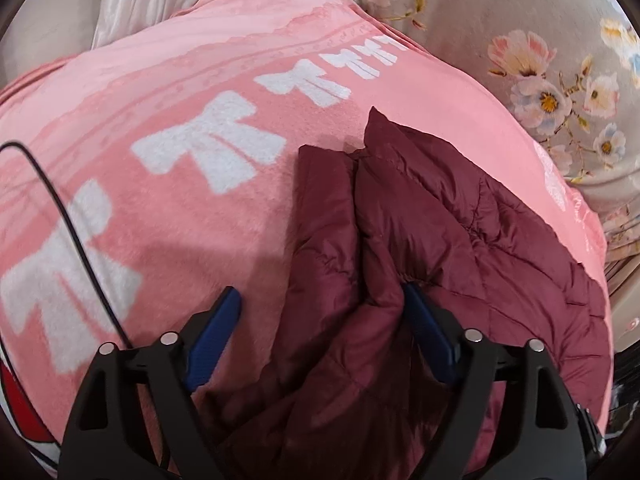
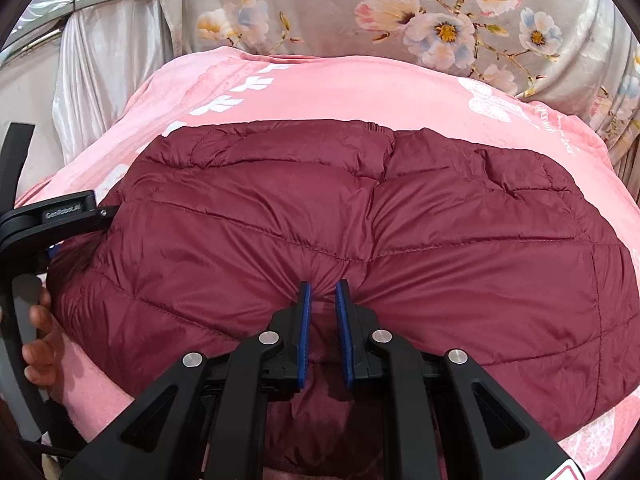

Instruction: Fold large clothes

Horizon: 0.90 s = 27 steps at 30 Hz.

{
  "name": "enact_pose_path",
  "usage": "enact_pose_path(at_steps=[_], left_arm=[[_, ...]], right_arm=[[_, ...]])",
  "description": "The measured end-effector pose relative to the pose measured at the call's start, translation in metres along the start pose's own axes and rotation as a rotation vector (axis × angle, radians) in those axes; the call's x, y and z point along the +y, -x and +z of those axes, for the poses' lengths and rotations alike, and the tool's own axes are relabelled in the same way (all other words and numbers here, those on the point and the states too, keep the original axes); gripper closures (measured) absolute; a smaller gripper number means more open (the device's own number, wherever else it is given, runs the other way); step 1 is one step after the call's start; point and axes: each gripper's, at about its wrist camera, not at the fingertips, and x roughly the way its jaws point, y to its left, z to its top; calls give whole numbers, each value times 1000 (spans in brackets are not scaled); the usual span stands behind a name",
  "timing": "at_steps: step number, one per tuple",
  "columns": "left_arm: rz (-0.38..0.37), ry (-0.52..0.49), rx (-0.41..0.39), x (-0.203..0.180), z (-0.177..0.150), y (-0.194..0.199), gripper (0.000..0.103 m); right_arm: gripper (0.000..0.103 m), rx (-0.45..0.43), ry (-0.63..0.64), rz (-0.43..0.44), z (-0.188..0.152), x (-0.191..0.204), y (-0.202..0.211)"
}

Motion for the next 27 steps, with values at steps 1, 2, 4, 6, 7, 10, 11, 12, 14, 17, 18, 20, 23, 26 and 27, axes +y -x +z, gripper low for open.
enact_pose_path(at_steps=[1, 2, 4, 6, 7, 10, 11, 12, 14, 17, 18, 20, 23, 26, 27], left_arm=[[-2, -7, 2, -3, 1, -1, 23], [-10, -10, 4, -4, 2, -1, 25], [-49, -16, 16, -6, 4, -1, 47], [-105, -24, 40, -12, 6, 2, 72], [-116, -40, 34, -16, 7, 7, 84], [-157, -59, 9, -24, 11, 22, 94], [-186, -63, -3, -27, 13, 31, 95], [-208, -67, -14, -30, 15, 39, 96], [-256, -85, -44, -41, 18, 59, 97], [-328, -123, -89, -64, 23, 90, 97], [-352, -135, -98, -74, 24, 98, 97], [-401, -172, -118, -95, 24, 115, 97], [-460, -233, -137, -133, 17, 136, 97], [-532, -290, -131, -174, 5, 148, 97], [-551, -305, -124, -185, 1, 149, 97]], right_arm=[[89, 0, 3, -2, 0, 0, -1], [89, 0, 4, -5, -1, 0, -1], [89, -2, 6, -8, -1, 2, -2], [89, -2, 3, -6, -1, 2, -2], [89, -2, -1, -3, -1, 1, -2], [89, 0, -12, 7, -2, -1, -1], [89, 1, -18, 11, -2, -1, -1], [89, 2, -24, 15, -3, -2, 0], [89, 5, -40, 30, -2, -5, 2], [89, 5, -51, 44, -3, -10, 5], [89, 11, -46, 39, -3, -11, 7], [89, 6, -48, 41, -6, -16, 11], [89, -5, -59, 54, -12, -24, 23], [89, -29, -77, 63, -17, -38, 40], [89, -40, -80, 56, -19, -43, 47]])
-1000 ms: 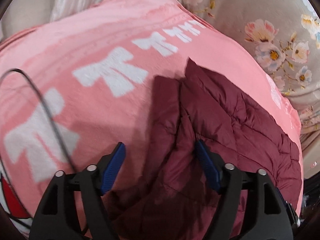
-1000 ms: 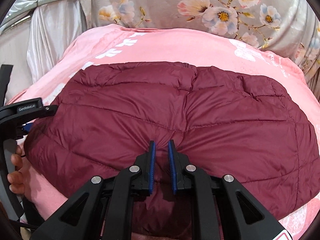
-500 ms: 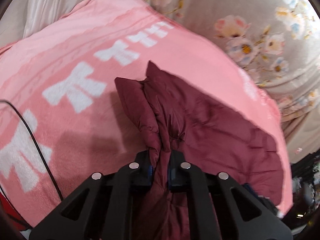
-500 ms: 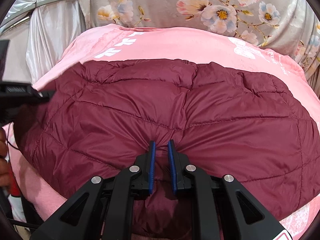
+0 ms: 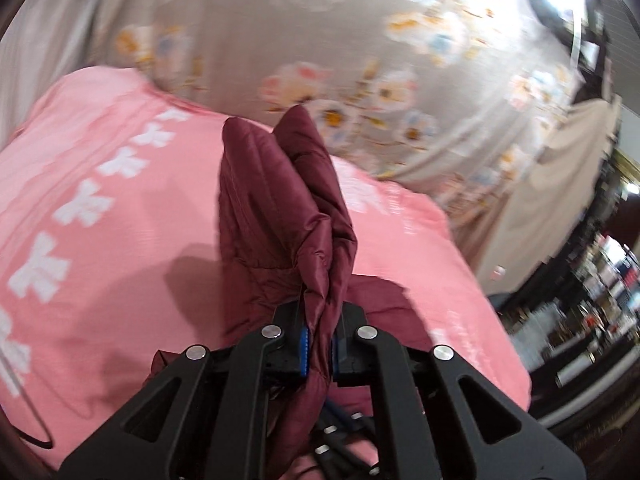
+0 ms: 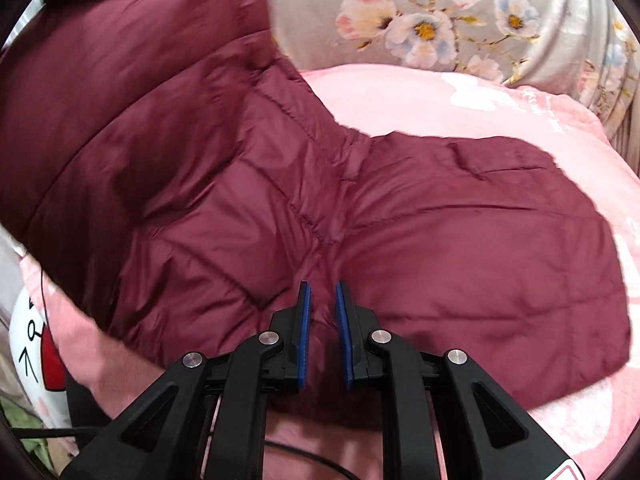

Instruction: Fold large clothes

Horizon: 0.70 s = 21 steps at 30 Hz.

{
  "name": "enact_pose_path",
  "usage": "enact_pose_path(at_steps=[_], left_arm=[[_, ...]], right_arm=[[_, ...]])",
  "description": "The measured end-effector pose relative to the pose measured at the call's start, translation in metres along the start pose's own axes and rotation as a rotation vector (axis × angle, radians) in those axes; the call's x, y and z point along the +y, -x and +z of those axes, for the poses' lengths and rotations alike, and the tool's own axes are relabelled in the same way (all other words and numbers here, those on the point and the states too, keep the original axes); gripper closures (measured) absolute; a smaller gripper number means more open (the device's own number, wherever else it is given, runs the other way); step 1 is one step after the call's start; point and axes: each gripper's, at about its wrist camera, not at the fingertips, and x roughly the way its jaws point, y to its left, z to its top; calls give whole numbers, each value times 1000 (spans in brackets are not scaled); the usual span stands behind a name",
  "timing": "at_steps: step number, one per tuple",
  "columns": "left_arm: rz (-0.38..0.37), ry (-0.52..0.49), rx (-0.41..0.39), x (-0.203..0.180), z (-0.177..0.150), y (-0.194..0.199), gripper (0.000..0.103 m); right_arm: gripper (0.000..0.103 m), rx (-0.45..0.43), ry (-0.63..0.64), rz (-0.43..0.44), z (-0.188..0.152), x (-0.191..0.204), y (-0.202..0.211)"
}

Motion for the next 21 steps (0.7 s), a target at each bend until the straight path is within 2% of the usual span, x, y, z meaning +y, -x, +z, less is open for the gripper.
enact_pose_path(at_steps=[3, 7, 10, 15, 17, 19, 21], left_arm=[[-51, -36, 37, -30, -2, -23, 97], [-88, -71, 116, -69, -13, -74, 97], [-90, -85, 199, -89, -26, -117, 97], [-77, -72, 342, -101, -57, -182, 94], [-74, -48, 360, -101, -67, -193, 90], [-87, -13, 349, -101, -67, -187, 85], [-107, 2, 324, -101, -60, -175, 72]], right_arm=[[89, -26, -4, -36, -4, -15, 17], [89, -42, -19, -95, -11, -38, 35], [89, -39, -47, -130, -18, -59, 45], [89, -19, -89, -180, -28, -88, 48], [88, -21, -114, -190, -29, -99, 51], [86, -36, -129, -194, -28, -105, 54], [71, -71, -148, -192, -23, -112, 63]])
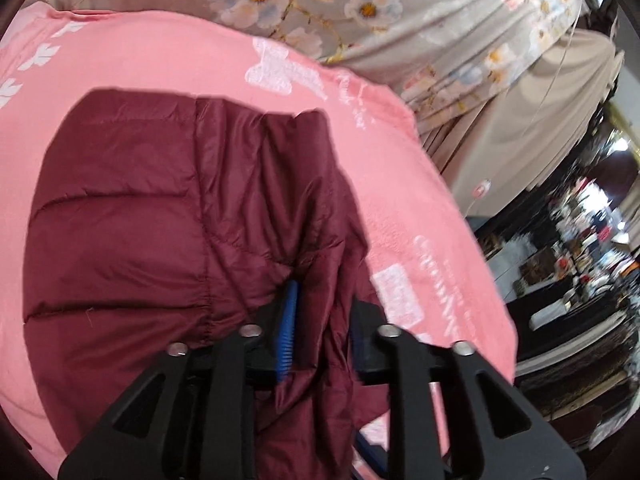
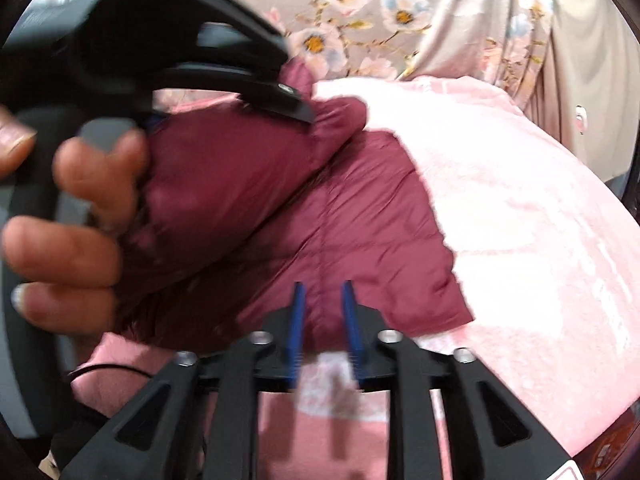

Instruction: Fold large clothes

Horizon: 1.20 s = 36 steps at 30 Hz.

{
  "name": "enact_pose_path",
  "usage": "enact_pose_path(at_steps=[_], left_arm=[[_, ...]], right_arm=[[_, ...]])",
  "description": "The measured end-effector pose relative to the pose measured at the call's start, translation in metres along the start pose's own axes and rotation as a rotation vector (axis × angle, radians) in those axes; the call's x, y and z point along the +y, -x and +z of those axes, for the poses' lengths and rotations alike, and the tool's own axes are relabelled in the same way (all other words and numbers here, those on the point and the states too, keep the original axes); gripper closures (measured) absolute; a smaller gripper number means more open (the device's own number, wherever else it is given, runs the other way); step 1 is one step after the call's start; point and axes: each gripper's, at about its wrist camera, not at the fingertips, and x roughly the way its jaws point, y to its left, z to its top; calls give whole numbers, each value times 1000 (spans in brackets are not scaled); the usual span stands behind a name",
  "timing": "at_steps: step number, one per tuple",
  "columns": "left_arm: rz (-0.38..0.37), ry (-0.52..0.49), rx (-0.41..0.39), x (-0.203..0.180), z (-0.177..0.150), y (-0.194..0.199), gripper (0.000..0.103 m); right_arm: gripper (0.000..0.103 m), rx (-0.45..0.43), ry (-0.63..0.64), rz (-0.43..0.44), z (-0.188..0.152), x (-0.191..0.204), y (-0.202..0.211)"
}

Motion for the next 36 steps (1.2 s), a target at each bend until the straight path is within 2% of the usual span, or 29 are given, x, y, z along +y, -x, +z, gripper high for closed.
enact_pose_path(at_steps=[2, 5, 9, 13, 15, 19, 21, 24, 25, 27, 30, 36], left_arm=[[-6, -13, -75, -2, 5, 28, 47], [6, -47, -169, -2, 9, 66, 38], [41, 22, -246, 21, 13, 108, 38], [197, 69, -292, 54, 7, 134, 38], [250, 105, -282, 69, 4, 134, 38], [244, 194, -223, 97, -11, 124, 38], [254, 197, -205, 99, -15, 116, 38], [253, 179, -175, 95, -22, 103, 38], [258, 168, -167, 92, -24, 99, 38], [258, 152, -160, 88, -26, 96, 38], [255, 128, -163, 80, -24, 91, 38], [273, 61, -132, 63, -11, 55, 39]], right_arm=[[55, -56, -20, 10, 9, -4, 11], [43, -131, -13, 24, 21, 0, 25], [38, -162, -9, 85, 37, 15, 31], [37, -179, -50, 163, 45, 23, 37], [36, -194, -95, 185, 48, 21, 43], [36, -212, -111, 215, 59, 25, 55], [36, -202, -93, 216, 64, 31, 50], [36, -165, -53, 167, 64, 41, 31], [42, -151, -50, 153, 63, 40, 22], [81, -129, -72, 140, 61, 33, 16], [91, -126, -127, 121, 57, 10, 15], [92, -68, -198, 21, 28, -27, 10]])
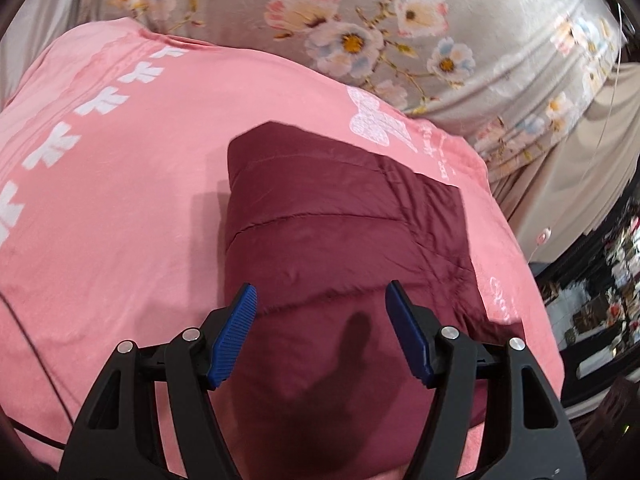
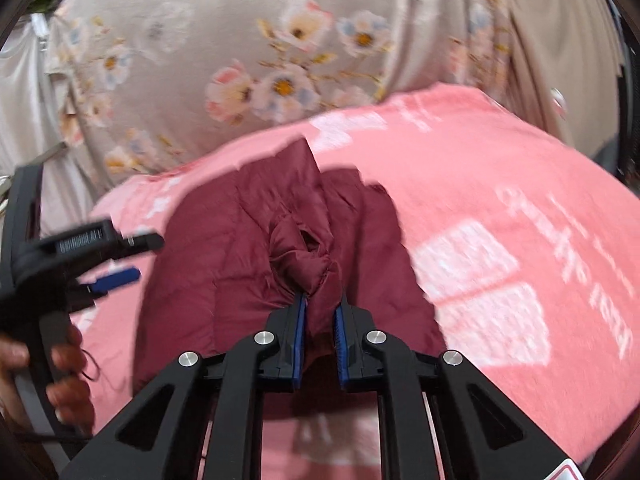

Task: Fold large clothes
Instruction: 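Open both grippers and release the jacket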

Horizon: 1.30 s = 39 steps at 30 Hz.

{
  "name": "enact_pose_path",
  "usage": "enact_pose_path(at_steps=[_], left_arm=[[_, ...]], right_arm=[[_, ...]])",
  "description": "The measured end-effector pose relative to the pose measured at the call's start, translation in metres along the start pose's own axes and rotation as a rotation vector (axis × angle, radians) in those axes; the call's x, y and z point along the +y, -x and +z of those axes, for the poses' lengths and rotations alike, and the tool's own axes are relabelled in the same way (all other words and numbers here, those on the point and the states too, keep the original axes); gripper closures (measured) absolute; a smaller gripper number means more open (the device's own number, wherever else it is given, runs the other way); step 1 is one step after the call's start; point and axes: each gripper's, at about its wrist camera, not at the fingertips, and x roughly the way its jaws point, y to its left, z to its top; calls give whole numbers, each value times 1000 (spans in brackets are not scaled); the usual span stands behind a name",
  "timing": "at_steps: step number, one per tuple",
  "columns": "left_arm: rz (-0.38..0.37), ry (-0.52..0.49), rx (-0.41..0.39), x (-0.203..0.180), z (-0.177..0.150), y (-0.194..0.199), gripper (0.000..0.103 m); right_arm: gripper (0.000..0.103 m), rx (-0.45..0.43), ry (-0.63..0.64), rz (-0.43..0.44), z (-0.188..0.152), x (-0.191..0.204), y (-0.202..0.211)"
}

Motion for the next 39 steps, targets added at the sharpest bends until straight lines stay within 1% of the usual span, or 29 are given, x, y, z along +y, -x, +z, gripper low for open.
enact_pose_path(at_steps=[2, 6, 10, 14, 17, 19, 20, 21, 24, 25, 27, 28, 30, 33, 37, 39], left_arm=[[8, -29, 17, -10, 0, -14, 40], [59, -99, 22, -30, -3, -32, 40], [55, -124, 48, -40, -6, -46, 40], [81, -154, 59, -48, -11, -56, 39], [113, -169, 60, -51, -14, -63, 38], [118, -168, 66, -49, -14, -65, 38], [115, -162, 72, -47, -13, -65, 38], [112, -157, 74, -46, -12, -64, 39], [89, -124, 74, -41, -2, -55, 40], [77, -112, 63, -40, 2, -49, 40], [82, -110, 26, -41, 11, -39, 40], [88, -115, 2, -41, 18, -33, 40], [105, -120, -32, -42, 30, -27, 40], [141, -113, -57, -41, 50, -31, 40], [186, -116, -43, -40, 65, -53, 40], [203, -114, -25, -38, 68, -67, 40]], right_arm=[[92, 35, -14, -25, -8, -9, -7], [93, 78, -21, -63, -22, -21, -18], [93, 99, -33, -93, -30, -33, -28], [93, 120, -16, -105, -35, -34, -37], [92, 123, -19, -87, -31, -35, -32], [90, 92, -53, -77, -23, -40, -16], [84, 75, -67, -72, -19, -41, -9], [80, 45, -78, -75, -13, -42, 1], [80, -66, -69, -112, 9, -35, 28], [80, -95, -64, -115, 16, -34, 33], [80, -137, -35, -107, 35, -23, 37], [80, -147, -23, -94, 45, -18, 33], [80, -131, -2, -53, 64, -8, 19], [80, -102, 2, 3, 87, 5, -14], [80, -11, -1, 54, 109, 21, -66], [80, 11, 25, 22, 113, 27, -88]])
